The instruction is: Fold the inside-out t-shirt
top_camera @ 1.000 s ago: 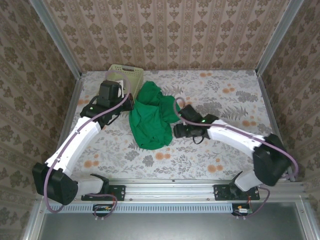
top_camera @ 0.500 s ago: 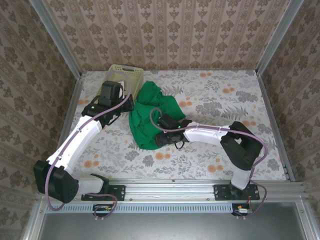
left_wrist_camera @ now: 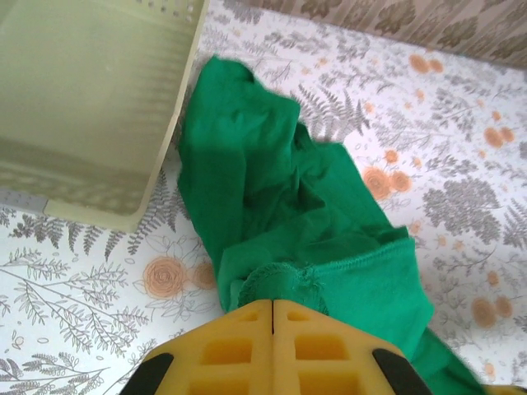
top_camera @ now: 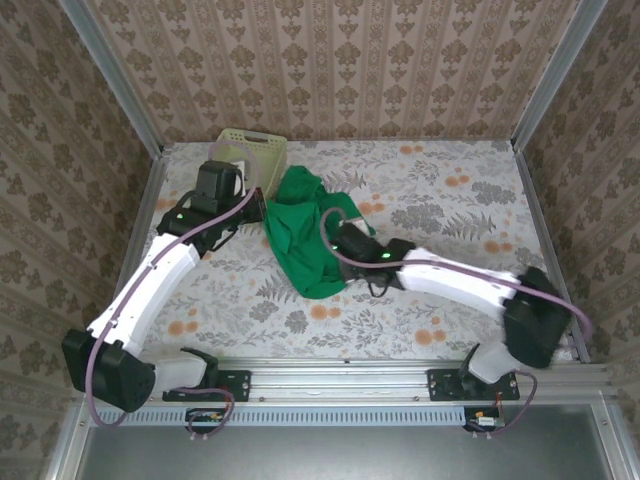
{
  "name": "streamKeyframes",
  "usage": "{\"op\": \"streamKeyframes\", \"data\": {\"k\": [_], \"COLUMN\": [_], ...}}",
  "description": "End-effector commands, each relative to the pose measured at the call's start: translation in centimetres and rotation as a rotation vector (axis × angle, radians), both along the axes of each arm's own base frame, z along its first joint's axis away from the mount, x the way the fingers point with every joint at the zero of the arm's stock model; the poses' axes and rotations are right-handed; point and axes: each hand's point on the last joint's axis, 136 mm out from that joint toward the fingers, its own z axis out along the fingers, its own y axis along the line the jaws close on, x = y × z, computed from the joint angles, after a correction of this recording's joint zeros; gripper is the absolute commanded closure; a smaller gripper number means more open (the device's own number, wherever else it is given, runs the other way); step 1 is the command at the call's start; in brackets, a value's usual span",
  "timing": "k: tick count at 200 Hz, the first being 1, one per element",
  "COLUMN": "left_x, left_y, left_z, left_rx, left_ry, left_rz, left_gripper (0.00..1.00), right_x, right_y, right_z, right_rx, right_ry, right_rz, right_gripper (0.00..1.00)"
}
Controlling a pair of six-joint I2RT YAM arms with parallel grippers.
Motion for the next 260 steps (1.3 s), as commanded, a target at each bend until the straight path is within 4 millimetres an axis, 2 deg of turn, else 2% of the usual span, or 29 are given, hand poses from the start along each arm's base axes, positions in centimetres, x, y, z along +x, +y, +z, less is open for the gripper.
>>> {"op": "streamKeyframes", "data": {"k": [1,13,17,25,42,54,71,98,112,122,160,166,189,202,212,223,233,235,241,251,260], "left_x": [-1.3,-2.2,-3.3,-4.6,-7.8,-10.0,-11.7,-12.1,-11.1,-10.1,-3.9,-2.7,2.2,5.0,7.0,8.8,9.4,10.1,10.3,10.0,9.3], "left_y": [-0.7,-1.0,-2.0,-2.4,-2.8,-3.0,-2.7,-2.3,-2.2,-2.5,-3.8,-4.1,-4.6,-4.5,-4.6,-4.7,-5.6,-4.5,-4.7,-5.5,-5.9], "left_z": [5.9,8.9,10.0,12.1,16.4,19.0,21.0,21.3,20.0,18.7,10.9,9.5,4.0,1.0,-1.0,-2.9,-4.2,-4.5,-5.1,-5.7,-6.0], "left_rx": [-0.07,-0.089,-0.094,-0.097,-0.145,-0.203,-0.26,-0.291,-0.261,-0.232,-0.072,-0.045,0.048,0.089,0.097,0.089,0.078,0.08,0.077,0.07,0.077], "left_ry": [-0.131,-0.195,-0.219,-0.275,-0.395,-0.472,-0.534,-0.565,-0.534,-0.5,-0.313,-0.278,-0.137,-0.054,0.006,0.08,0.157,0.172,0.211,0.264,0.294], "left_rz": [-0.06,-0.094,-0.139,-0.171,-0.229,-0.274,-0.293,-0.277,-0.242,-0.219,-0.09,-0.074,-0.004,0.032,0.039,0.036,0.0,0.023,0.0,-0.07,-0.127], "left_gripper": [1.0,1.0,1.0,1.0,1.0,1.0,1.0,1.0,1.0,1.0,1.0,1.0,1.0,1.0,1.0,1.0,1.0,0.99,0.88,0.62,0.5], "right_x": [-1.0,-2.3,-2.8,-3.9,-5.9,-6.7,-6.8,-5.8,-4.4,-2.8,5.4,7.3,12.7,15.6,17.7,19.3,19.9,20.0,19.8,18.9,17.6], "right_y": [-5.6,-8.2,-9.0,-10.1,-11.7,-12.5,-13.1,-14.1,-13.8,-13.2,-11.5,-11.2,-12.4,-13.3,-14.0,-14.6,-14.9,-14.8,-14.8,-14.4,-13.6], "right_z": [9.4,14.3,15.9,18.9,24.1,26.9,29.1,30.6,29.8,28.1,18.6,16.1,11.0,9.1,7.8,6.8,6.4,6.2,6.2,6.0,6.0], "right_rx": [-0.022,0.041,0.062,0.112,0.211,0.251,0.224,0.133,0.118,0.129,0.12,0.104,0.085,0.06,0.036,0.006,-0.035,-0.044,-0.069,-0.109,-0.139], "right_ry": [-0.206,-0.238,-0.245,-0.266,-0.321,-0.366,-0.401,-0.437,-0.417,-0.365,-0.133,-0.08,0.011,0.034,0.043,0.052,0.064,0.069,0.081,0.088,0.078], "right_rz": [-0.099,-0.173,-0.191,-0.201,-0.177,-0.158,-0.152,-0.195,-0.22,-0.225,-0.276,-0.283,-0.353,-0.38,-0.401,-0.415,-0.411,-0.408,-0.401,-0.377,-0.342], "right_gripper": [1.0,1.0,1.0,1.0,1.0,1.0,1.0,1.0,1.0,1.0,1.0,1.0,1.0,1.0,0.89,0.72,0.53,0.49,0.42,0.33,0.28]}}
